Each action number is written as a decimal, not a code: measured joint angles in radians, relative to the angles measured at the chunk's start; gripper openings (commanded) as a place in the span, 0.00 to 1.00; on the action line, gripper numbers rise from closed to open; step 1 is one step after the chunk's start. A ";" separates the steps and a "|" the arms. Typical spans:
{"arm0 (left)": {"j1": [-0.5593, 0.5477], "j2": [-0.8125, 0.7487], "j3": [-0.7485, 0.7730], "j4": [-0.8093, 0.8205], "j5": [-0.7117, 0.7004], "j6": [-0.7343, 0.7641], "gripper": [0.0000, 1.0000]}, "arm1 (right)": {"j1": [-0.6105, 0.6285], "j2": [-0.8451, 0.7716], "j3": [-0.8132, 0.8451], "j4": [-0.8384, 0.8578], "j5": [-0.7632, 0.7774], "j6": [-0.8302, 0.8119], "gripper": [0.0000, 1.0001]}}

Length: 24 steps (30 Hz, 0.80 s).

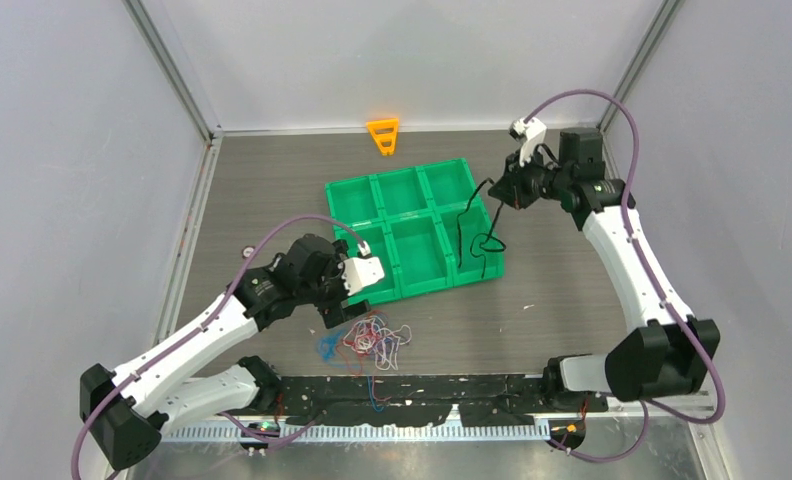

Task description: Untangle the cables

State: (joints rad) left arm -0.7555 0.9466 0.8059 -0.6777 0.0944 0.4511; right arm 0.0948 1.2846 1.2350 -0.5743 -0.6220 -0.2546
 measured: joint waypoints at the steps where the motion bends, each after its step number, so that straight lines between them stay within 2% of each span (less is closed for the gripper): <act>1: 0.001 0.003 0.000 0.000 0.000 0.000 1.00 | 0.006 0.027 0.025 0.012 0.001 0.008 0.05; 14: 0.023 0.023 0.000 0.001 0.000 0.001 0.99 | 0.075 0.275 0.368 0.151 0.016 0.089 0.05; 24: 0.038 0.028 0.000 0.002 0.002 0.003 0.99 | 0.081 0.271 0.351 0.157 0.018 0.100 0.05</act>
State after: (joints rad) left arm -0.7174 0.9745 0.8059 -0.6758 0.0967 0.4538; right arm 0.1761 1.5555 1.5856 -0.4171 -0.6041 -0.1547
